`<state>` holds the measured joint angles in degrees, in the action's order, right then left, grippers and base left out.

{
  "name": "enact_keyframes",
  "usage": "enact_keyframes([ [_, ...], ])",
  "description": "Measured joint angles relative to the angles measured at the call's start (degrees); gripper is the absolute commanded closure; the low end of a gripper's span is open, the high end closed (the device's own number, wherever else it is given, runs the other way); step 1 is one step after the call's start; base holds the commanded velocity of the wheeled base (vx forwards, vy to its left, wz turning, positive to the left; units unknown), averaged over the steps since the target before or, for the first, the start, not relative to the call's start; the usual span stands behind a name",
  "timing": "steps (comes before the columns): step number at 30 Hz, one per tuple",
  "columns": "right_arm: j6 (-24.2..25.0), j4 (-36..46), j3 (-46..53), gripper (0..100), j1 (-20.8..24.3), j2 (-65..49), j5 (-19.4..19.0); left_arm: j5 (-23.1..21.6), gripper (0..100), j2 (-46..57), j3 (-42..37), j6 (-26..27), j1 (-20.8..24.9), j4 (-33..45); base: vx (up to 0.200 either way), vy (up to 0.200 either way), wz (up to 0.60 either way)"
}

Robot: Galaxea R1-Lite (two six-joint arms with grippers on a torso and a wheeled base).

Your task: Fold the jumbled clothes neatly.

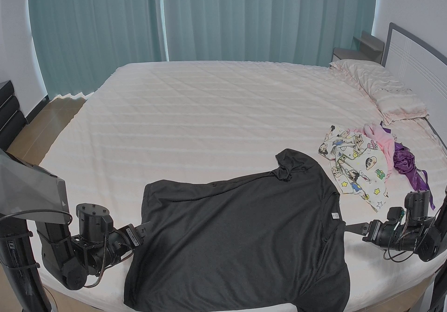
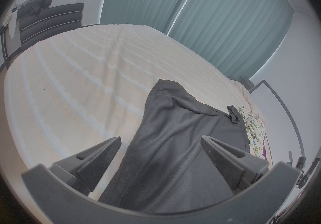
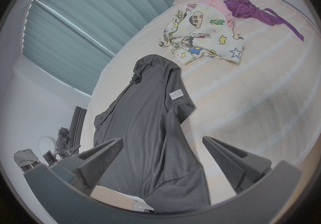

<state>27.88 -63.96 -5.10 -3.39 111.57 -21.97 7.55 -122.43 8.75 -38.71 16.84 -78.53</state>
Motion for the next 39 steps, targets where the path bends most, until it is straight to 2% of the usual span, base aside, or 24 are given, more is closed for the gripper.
enact_keyframes([
  [8,-0.3,0.0,0.3,0,0.2,0.2,0.0,0.0,0,-0.4,0.3,-0.1,0.0,0.0,0.0,0.0,0.0],
  [14,-0.2,-0.1,0.6,0,0.9,0.1,0.1,0.3,0,-0.4,4.9,-0.9,-0.3,0.3,0.0,0.0,0.0],
  [19,-0.1,-0.7,1.0,0,1.6,0.0,0.3,0.5,0,-0.7,11.9,-0.6,-1.4,3.0,0.0,0.0,0.0],
  [25,0.0,-2.8,1.9,0,1.9,0.0,0.3,0.4,0,-3.1,24.0,0.3,-3.0,11.4,0.0,0.0,0.0],
  [32,0.0,-4.5,2.8,0,2.0,0.4,0.4,0.1,0,-10.6,36.3,8.4,-5.3,15.7,0.0,0.0,0.0],
  [39,0.0,-5.1,3.2,0,2.8,0.6,0.6,0.0,0,-17.4,45.3,10.9,-7.1,17.3,0.0,0.0,0.0],
])
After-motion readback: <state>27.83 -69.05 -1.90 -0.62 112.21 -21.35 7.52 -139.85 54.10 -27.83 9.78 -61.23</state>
